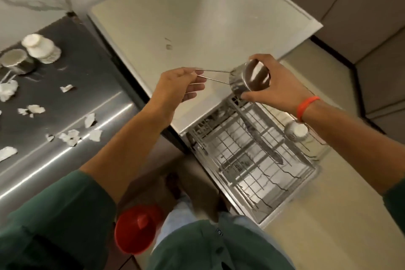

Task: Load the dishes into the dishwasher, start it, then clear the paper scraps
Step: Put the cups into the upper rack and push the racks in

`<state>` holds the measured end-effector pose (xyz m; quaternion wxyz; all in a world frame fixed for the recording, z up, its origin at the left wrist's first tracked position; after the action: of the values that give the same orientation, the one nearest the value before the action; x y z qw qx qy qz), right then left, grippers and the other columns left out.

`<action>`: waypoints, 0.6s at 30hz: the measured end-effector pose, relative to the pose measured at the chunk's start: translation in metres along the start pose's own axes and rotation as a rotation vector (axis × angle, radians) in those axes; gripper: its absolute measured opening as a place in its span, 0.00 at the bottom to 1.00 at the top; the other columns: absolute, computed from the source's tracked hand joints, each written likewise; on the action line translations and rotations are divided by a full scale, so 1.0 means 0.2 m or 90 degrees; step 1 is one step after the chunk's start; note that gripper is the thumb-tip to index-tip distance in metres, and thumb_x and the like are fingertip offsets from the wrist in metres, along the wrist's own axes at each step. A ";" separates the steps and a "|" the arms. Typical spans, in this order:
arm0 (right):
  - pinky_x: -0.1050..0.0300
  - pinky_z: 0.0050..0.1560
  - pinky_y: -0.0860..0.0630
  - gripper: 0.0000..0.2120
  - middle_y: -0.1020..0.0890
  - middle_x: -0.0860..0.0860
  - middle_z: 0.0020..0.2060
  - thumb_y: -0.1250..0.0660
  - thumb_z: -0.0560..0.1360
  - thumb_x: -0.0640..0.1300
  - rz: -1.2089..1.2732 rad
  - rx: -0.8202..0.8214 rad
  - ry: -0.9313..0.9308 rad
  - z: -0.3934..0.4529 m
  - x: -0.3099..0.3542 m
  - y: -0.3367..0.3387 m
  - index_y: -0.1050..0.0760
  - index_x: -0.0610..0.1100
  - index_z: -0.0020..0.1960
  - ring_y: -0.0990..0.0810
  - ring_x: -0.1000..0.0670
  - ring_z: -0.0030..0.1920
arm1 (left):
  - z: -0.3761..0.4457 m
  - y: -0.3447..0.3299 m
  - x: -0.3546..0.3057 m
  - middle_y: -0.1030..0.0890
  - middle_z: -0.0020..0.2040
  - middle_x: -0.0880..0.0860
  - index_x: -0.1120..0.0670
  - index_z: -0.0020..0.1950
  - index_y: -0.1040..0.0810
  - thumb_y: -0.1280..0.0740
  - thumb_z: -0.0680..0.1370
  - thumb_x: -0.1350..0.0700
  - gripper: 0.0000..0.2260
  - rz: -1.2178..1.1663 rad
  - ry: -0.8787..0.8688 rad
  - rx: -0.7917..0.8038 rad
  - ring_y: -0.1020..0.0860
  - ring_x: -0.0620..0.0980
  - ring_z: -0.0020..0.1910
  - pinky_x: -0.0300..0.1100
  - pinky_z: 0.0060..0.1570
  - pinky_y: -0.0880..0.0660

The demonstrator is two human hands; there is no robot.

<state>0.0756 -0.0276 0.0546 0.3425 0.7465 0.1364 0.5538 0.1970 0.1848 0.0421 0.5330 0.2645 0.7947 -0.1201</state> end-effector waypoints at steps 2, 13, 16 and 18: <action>0.68 0.42 0.24 0.39 0.20 0.57 0.46 0.19 0.65 0.46 0.004 -0.033 -0.044 -0.14 -0.18 0.14 0.34 0.53 0.71 0.19 0.60 0.41 | 0.00 -0.23 0.00 0.13 0.52 0.51 0.54 0.60 0.18 0.39 0.84 0.58 0.11 0.027 0.006 0.046 0.15 0.48 0.52 0.42 0.53 0.20; 0.62 0.50 0.26 0.41 0.28 0.48 0.62 0.19 0.65 0.45 0.017 -0.103 -0.258 -0.41 -0.88 0.13 0.36 0.49 0.72 0.26 0.50 0.56 | 0.07 -0.88 0.23 0.22 0.67 0.53 0.54 0.77 0.32 0.38 0.84 0.54 0.21 0.197 0.045 0.246 0.19 0.45 0.59 0.45 0.62 0.22; 0.51 0.60 0.22 0.44 0.31 0.47 0.65 0.19 0.63 0.46 0.021 -0.106 -0.334 -0.43 -1.06 0.02 0.37 0.49 0.74 0.27 0.46 0.61 | 0.18 -0.98 0.38 0.22 0.67 0.54 0.55 0.78 0.33 0.36 0.83 0.56 0.22 0.215 0.124 0.280 0.21 0.46 0.61 0.46 0.64 0.23; 0.49 0.63 0.24 0.45 0.32 0.46 0.66 0.19 0.63 0.47 0.029 -0.111 -0.377 -0.43 -1.16 -0.06 0.37 0.50 0.74 0.27 0.44 0.63 | 0.28 -1.04 0.48 0.22 0.65 0.52 0.54 0.77 0.32 0.35 0.83 0.56 0.22 0.230 0.170 0.293 0.21 0.46 0.61 0.46 0.64 0.23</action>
<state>-0.0834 -0.1241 -0.1105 0.4175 0.8461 -0.0343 0.3297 0.0979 0.0137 -0.0872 0.3627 0.5284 0.7499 -0.1642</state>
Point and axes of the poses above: each hand's wrist, its own z-axis towards the middle knuckle, its own y-axis out of the back of the hand, x = y × z, the point moved 4 cm from there along z, towards the middle knuckle
